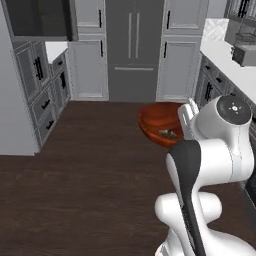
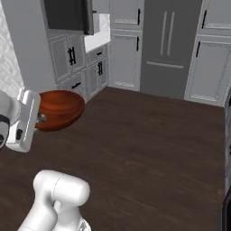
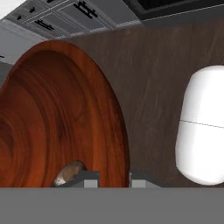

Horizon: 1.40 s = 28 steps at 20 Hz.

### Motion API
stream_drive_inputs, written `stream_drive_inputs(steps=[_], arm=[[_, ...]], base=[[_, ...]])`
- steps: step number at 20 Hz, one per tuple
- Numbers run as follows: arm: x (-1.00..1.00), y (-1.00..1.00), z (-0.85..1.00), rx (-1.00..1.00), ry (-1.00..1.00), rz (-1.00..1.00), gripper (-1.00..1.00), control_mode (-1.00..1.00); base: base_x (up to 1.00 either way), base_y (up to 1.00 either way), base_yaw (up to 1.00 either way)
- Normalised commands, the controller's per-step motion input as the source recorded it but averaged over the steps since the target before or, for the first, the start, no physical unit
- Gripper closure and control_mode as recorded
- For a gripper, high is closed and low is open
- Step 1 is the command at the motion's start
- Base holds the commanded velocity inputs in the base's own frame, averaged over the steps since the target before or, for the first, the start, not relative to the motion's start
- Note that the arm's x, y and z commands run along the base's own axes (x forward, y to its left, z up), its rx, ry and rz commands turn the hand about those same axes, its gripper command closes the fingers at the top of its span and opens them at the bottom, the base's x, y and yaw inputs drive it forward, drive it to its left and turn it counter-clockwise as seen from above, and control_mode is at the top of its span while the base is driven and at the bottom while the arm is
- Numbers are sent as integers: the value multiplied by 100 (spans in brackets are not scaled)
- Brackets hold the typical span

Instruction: Pick the mushroom from the sink and place it in the bowl. Then pick the bowl and place it in the microwave. Then close the microwave door and press the start button.

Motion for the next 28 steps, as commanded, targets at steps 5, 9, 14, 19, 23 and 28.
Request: stream_drive_inputs(steps=[5,9,14,19,23,28], arm=[[0,0,0,0,0,0,100,100],[0,0,0,0,0,0,100,100],[0,0,0,0,0,0,100,100],[0,0,0,0,0,0,100,100],[0,0,0,0,0,0,100,100],[0,0,0,0,0,0,100,100]], base=[[100,-81,37],[100,-85,31],[100,-82,32],[100,-74,36],[100,-77,35],[100,-83,35]])
